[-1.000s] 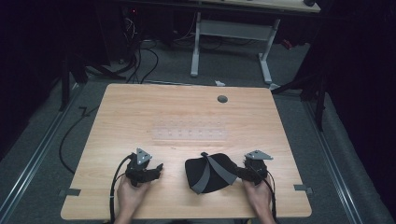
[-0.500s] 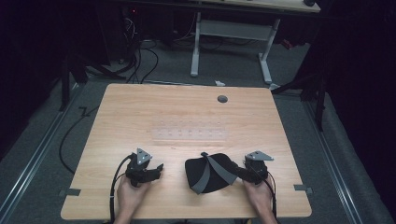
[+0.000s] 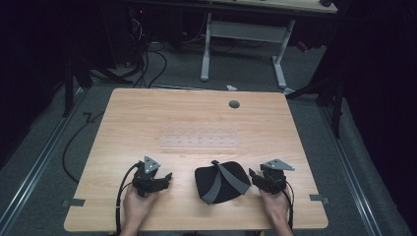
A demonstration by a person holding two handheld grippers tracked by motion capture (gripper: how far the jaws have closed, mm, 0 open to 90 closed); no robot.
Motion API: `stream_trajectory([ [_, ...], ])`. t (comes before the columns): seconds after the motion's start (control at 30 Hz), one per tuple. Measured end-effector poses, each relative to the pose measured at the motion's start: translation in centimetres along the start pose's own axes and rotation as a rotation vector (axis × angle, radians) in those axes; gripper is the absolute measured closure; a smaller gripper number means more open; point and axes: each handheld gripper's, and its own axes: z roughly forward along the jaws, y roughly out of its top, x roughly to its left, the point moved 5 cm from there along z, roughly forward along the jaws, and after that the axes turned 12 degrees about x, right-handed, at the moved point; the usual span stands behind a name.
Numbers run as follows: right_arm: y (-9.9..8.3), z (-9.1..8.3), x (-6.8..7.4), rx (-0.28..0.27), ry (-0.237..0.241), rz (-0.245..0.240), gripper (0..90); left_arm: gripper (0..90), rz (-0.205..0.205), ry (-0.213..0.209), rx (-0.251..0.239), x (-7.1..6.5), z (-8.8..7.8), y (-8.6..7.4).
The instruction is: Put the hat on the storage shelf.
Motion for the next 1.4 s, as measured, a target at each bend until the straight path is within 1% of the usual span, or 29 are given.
stream_trajectory([
  [0.03, 0.0, -0.5, -0.1, -0.018, 0.021, 0.018, 50.0, 30.7, 0.001, 0.000, -0.001, 0.0, 0.0, 0.0],
  [0.13, -0.2, -1.2, -0.2, -0.026, 0.029, 0.025, 51.3, 30.5, 0.003, 0.000, 0.000, 0.0, 0.0, 0.0],
  [0.17, -0.2, -1.2, -0.2, -0.026, 0.029, 0.025, 51.3, 30.5, 0.003, 0.000, 0.000, 0.0, 0.0, 0.0],
  [0.2, -0.3, -1.8, -0.4, -0.041, 0.038, 0.038, 52.3, 30.5, 0.003, 0.000, 0.001, 0.0, 0.0, 0.0],
  [0.23, -0.3, -1.8, -0.4, -0.041, 0.038, 0.038, 52.3, 30.4, 0.003, 0.000, 0.001, 0.0, 0.0, 0.0],
  [0.27, -0.5, -2.5, -0.6, -0.057, 0.051, 0.052, 53.0, 30.4, 0.003, 0.000, 0.001, 0.0, 0.0, 0.0],
  [0.3, -0.5, -2.7, -0.7, -0.058, 0.054, 0.058, 53.0, 30.4, 0.003, 0.000, 0.001, 0.0, 0.0, 0.0],
  [0.33, -0.5, -2.7, -0.7, -0.058, 0.054, 0.058, 53.0, 30.4, 0.003, 0.000, 0.001, 0.0, 0.0, 0.0],
  [0.37, -0.7, -3.3, -0.7, -0.056, 0.062, 0.057, 53.0, 30.4, 0.003, 0.000, 0.001, 0.0, 0.0, 0.0],
  [0.4, -0.7, -3.3, -0.7, -0.056, 0.062, 0.057, 53.0, 30.4, 0.003, 0.000, 0.001, 0.0, 0.0, 0.0],
  [0.43, -0.9, -4.1, -0.6, -0.068, 0.057, 0.052, 53.0, 30.4, 0.004, 0.000, 0.001, 0.0, 0.0, 0.0],
  [0.5, -1.2, -4.7, -0.5, -0.078, 0.070, 0.054, 52.8, 30.3, 0.003, -0.001, 0.001, 0.0, 0.0, 0.0],
  [0.6, -1.6, -5.5, -0.3, -0.078, 0.084, 0.063, 52.2, 30.3, 0.004, -0.001, 0.001, 0.0, 0.0, 0.0],
  [0.67, -1.8, -6.3, 0.0, -0.099, 0.096, 0.064, 51.5, 30.4, 0.002, 0.000, 0.000, 0.0, 0.1, 0.0],
  [0.7, -1.8, -6.3, 0.0, -0.099, 0.096, 0.064, 51.5, 30.4, 0.002, 0.000, 0.000, 0.0, 0.1, 0.0],
  [0.73, -2.0, -6.9, 0.2, -0.105, 0.104, 0.050, 49.9, 30.4, 0.002, 0.000, 0.000, 0.0, 0.1, 0.0],
  [0.87, -1.8, -7.4, 0.4, -0.090, 0.111, 0.033, 48.1, 30.5, 0.001, 0.000, 0.000, 0.0, 0.1, 0.0],
  [0.9, -1.7, -7.5, 0.6, -0.094, 0.115, 0.020, 47.7, 30.5, 0.000, 0.000, -0.001, 0.0, 0.1, 0.0],
  [0.93, -1.5, -7.9, 1.3, -0.096, 0.129, -0.002, 45.9, 30.5, 0.001, 0.000, 0.000, 0.0, 0.1, 0.0],
  [0.97, -1.4, -8.0, 1.5, -0.095, 0.137, -0.002, 44.9, 30.6, 0.001, 0.000, -0.001, 0.0, 0.1, 0.0],
  [1.07, -1.1, -8.1, 2.5, -0.102, 0.162, -0.032, 41.0, 30.6, 0.001, 0.000, 0.000, 0.0, 0.1, 0.0],
  [1.17, -0.8, -7.8, 3.5, -0.101, 0.207, -0.040, 36.0, 30.5, 0.001, 0.000, 0.000, 0.0, 0.1, 0.0],
  [1.2, -0.7, -7.6, 3.8, -0.100, 0.214, -0.050, 35.0, 30.5, 0.001, 0.000, 0.000, 0.0, 0.1, 0.0],
  [1.23, -0.7, -7.6, 3.8, -0.100, 0.214, -0.050, 35.0, 30.5, 0.001, 0.000, 0.000, 0.0, 0.1, 0.0],
  [1.27, -0.7, -7.0, 4.4, -0.091, 0.217, -0.059, 33.3, 30.5, 0.001, 0.000, 0.000, 0.0, 0.1, 0.0],
  [1.3, -0.7, -7.0, 4.4, -0.091, 0.217, -0.059, 33.3, 30.4, 0.001, 0.000, 0.000, 0.0, 0.1, 0.0],
  [1.33, -0.7, -6.4, 4.7, -0.076, 0.223, -0.055, 32.4, 30.3, 0.002, 0.000, 0.000, 0.0, 0.1, 0.0],
  [1.4, -0.6, -5.7, 4.9, -0.068, 0.226, -0.056, 32.1, 30.3, 0.001, 0.000, 0.001, 0.0, 0.1, 0.0],
])
